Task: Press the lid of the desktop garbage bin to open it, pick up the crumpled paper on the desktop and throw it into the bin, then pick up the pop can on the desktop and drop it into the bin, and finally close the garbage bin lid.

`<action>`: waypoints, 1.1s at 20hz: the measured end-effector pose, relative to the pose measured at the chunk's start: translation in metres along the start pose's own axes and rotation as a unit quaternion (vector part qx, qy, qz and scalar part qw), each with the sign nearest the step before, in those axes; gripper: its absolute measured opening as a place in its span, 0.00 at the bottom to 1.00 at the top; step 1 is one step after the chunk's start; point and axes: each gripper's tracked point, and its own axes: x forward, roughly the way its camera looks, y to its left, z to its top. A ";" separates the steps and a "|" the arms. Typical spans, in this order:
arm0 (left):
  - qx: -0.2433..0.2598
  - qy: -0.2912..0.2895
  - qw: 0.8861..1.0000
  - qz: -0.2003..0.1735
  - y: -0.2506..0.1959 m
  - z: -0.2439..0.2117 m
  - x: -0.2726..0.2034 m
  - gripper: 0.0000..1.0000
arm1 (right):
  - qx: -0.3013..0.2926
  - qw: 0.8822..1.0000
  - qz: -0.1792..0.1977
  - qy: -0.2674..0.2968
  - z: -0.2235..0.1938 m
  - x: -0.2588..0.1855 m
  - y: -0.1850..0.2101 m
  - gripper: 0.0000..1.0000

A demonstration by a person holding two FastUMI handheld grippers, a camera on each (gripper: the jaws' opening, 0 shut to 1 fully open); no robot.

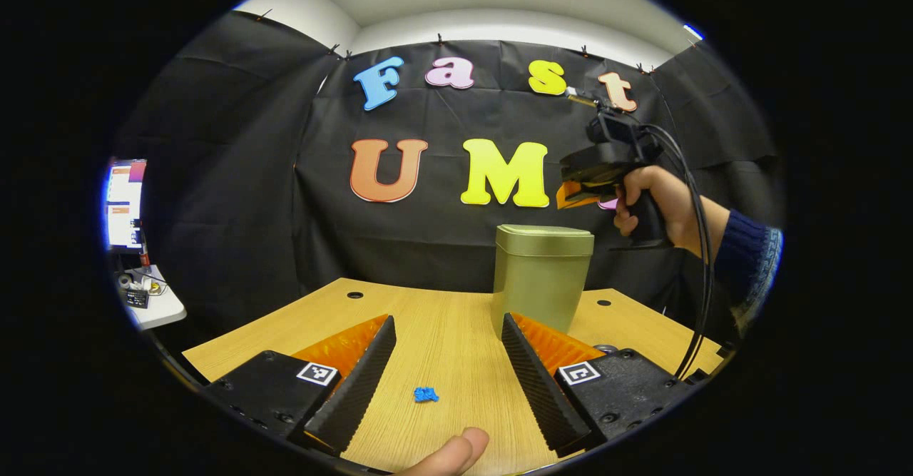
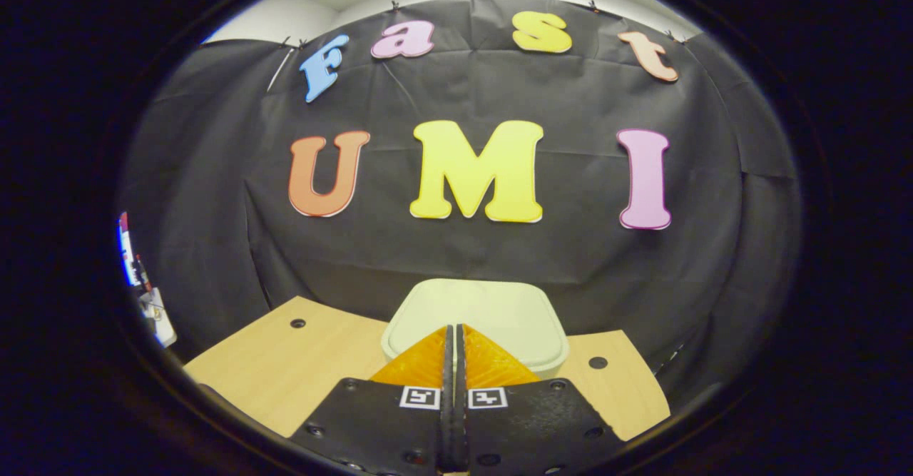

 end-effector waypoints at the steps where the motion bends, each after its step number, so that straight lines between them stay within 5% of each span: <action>1: -0.001 0.001 1.000 0.006 0.006 0.000 0.001 0.97 | 0.002 1.000 -0.005 0.010 -0.005 0.010 0.002 0.00; 7: -0.012 0.009 1.000 0.022 0.023 -0.005 0.010 0.97 | 0.000 0.999 -0.037 0.025 -0.015 0.033 -0.016 0.00; 15: -0.032 0.032 0.999 0.000 0.013 -0.015 0.012 0.97 | 0.055 0.996 -0.024 0.070 -0.032 0.047 -0.023 0.00; 22: -0.025 0.040 0.999 -0.008 0.009 -0.020 0.015 0.97 | 0.027 0.996 -0.037 0.074 -0.036 0.047 -0.024 0.01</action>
